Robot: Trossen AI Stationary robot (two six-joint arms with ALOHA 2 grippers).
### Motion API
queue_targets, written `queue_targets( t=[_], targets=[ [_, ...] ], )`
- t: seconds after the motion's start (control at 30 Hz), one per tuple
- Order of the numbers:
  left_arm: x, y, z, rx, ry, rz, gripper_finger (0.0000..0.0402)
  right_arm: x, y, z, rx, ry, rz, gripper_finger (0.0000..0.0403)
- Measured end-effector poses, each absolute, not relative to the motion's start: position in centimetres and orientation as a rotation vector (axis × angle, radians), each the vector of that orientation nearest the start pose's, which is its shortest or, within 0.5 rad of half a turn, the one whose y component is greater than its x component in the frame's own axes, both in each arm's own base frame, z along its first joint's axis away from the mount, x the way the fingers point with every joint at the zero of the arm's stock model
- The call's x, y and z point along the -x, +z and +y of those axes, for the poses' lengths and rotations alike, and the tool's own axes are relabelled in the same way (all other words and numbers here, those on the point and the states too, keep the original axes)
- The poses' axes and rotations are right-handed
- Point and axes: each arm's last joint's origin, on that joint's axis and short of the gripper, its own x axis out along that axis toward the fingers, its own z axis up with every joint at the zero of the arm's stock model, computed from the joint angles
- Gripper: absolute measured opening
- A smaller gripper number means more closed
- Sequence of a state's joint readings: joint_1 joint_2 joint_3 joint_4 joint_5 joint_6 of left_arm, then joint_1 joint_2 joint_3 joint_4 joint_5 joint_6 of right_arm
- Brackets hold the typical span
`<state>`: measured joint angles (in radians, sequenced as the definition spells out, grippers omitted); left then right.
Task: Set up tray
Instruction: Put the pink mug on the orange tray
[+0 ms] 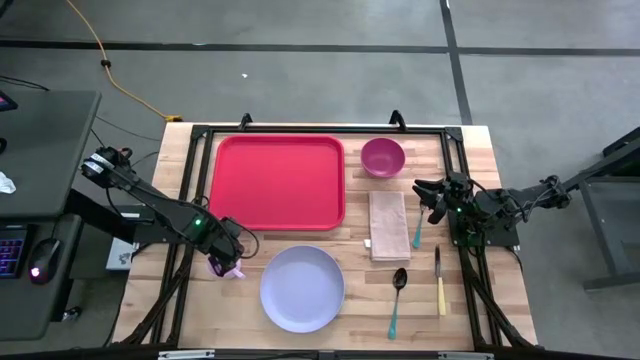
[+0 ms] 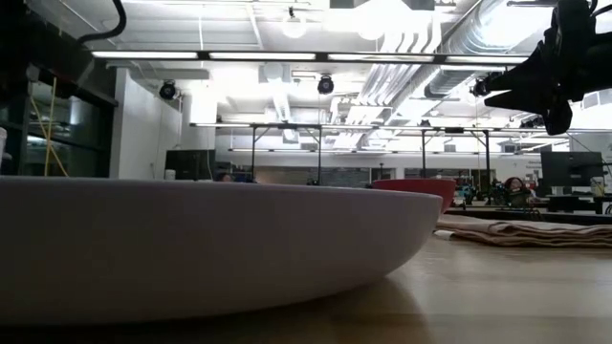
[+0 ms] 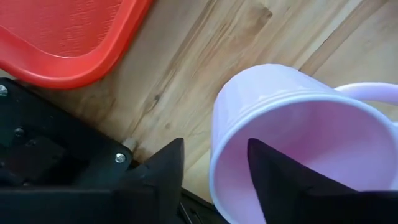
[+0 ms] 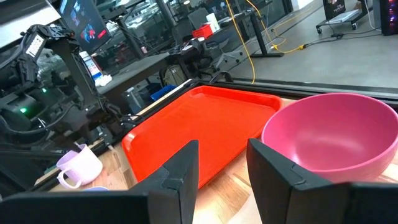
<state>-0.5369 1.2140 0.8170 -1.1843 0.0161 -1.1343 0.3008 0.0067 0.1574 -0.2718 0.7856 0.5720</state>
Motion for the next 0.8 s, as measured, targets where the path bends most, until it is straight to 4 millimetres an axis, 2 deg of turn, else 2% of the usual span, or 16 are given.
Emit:
queue_targets(
  t=[0.2,0.43,0.6,0.8],
  targets=[
    [-14.99,21.51,-8.95,0.459,0.479,1.543,0.0123,-7.94,19.07,0.32,-0.5,-0.499,-0.037,0.0113],
    [-14.97,21.57,-8.98,0.464,0.471,1.552,0.0017,-7.94,19.07,0.33,-0.505,-0.497,-0.038,0.0113],
    [-14.94,21.57,-9.05,0.481,0.457,1.571,0.0032,-7.94,19.07,0.33,-0.505,-0.497,-0.038,0.0113],
    [-14.83,21.78,-9.17,0.517,0.428,1.608,0.0013,-7.94,19.07,0.33,-0.505,-0.497,-0.038,0.0113]
  ],
)
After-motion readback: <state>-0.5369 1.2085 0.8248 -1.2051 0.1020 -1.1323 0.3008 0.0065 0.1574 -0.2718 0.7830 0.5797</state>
